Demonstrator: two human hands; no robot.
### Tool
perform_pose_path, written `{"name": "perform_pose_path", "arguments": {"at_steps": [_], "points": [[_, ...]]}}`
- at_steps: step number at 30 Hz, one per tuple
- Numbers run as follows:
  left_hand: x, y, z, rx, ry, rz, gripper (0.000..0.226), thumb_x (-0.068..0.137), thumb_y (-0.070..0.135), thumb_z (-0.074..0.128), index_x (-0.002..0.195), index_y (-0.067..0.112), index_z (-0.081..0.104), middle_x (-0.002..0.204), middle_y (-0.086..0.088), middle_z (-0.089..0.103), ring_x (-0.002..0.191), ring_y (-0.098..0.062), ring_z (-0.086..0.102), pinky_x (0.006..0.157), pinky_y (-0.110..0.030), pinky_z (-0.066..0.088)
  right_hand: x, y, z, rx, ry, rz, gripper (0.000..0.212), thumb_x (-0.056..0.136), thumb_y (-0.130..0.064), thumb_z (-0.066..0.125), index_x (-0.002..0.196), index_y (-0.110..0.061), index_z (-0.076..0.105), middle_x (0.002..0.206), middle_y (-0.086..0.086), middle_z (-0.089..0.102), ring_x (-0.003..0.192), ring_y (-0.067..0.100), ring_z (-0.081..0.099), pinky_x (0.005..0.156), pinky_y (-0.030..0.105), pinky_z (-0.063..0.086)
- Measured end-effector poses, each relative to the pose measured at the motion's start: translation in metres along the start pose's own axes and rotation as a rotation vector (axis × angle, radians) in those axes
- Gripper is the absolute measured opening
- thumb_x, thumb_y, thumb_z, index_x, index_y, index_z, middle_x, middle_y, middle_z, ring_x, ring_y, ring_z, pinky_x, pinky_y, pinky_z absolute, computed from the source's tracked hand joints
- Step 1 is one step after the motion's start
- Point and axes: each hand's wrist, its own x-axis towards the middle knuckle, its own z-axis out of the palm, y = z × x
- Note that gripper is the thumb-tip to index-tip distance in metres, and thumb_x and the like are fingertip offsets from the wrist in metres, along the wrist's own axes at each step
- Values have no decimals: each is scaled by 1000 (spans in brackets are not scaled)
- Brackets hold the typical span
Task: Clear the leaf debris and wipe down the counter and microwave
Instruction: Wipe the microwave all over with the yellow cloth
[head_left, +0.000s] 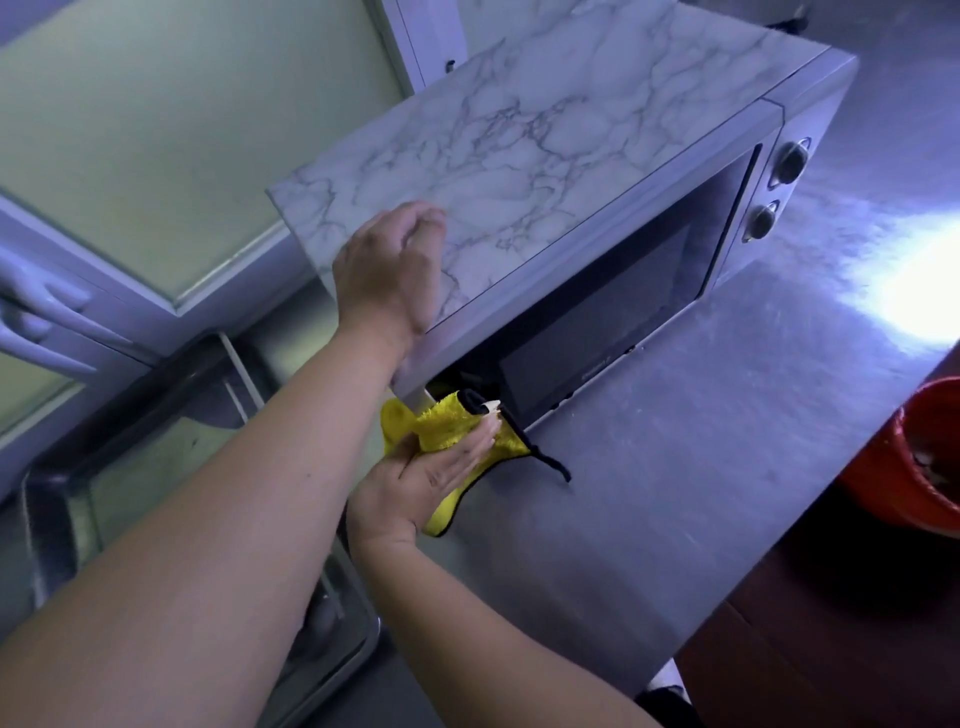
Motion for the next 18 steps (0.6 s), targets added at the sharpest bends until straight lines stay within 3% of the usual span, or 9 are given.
{"name": "perform_pose_path", "arguments": {"at_steps": [2,3,5,6,8,11,14,18], "points": [[0,0,0,14,-2,2,36,84,47,47,107,34,72,113,17,68,115,-9,58,110,-39,39,1,-7,-18,139,-110,104,82,88,14,43,149,-36,18,162,-10,15,153,13,12,124,28,8],[0,0,0,24,-4,1,36,83,49,48,107,35,71,113,18,68,115,-9,57,110,-40,38,3,-9,-32,234,-175,168,77,90,13,42,148,-37,29,160,-7,29,149,13,26,123,33,20],[0,-1,-1,38,-6,-2,37,80,51,50,107,37,71,113,17,69,115,-9,58,110,-40,39,14,-11,-71,343,-291,288,56,94,7,46,133,-31,57,131,-1,63,123,19,56,108,35,45],[0,-1,-1,44,-5,-2,36,80,52,50,106,38,71,113,17,69,115,-10,58,110,-40,39,23,-14,-92,338,-329,343,44,94,3,49,121,-27,64,114,1,70,110,23,62,97,33,51],[2,0,-1,69,3,-1,37,78,53,50,104,37,71,113,15,70,114,-11,60,108,-38,41,46,-26,-131,328,-395,522,27,92,-9,55,111,-23,68,105,7,74,102,30,69,90,40,57],[4,-1,0,106,19,-6,39,76,54,51,104,37,71,114,13,71,114,-14,60,104,-32,42,77,-49,-183,512,-598,793,45,78,-24,60,120,-10,65,109,17,74,94,35,73,75,44,61],[6,-2,1,137,24,1,40,75,55,51,105,37,71,114,13,72,115,-16,60,102,-31,43,97,-78,-220,687,-733,793,59,87,-45,64,132,-8,62,129,22,64,115,40,64,94,54,52],[6,-1,0,197,36,12,40,75,57,52,105,37,69,114,12,72,114,-20,60,101,-33,42,113,-107,-243,786,-812,799,93,73,-69,64,143,-10,51,136,21,59,124,41,57,109,61,37]]}}
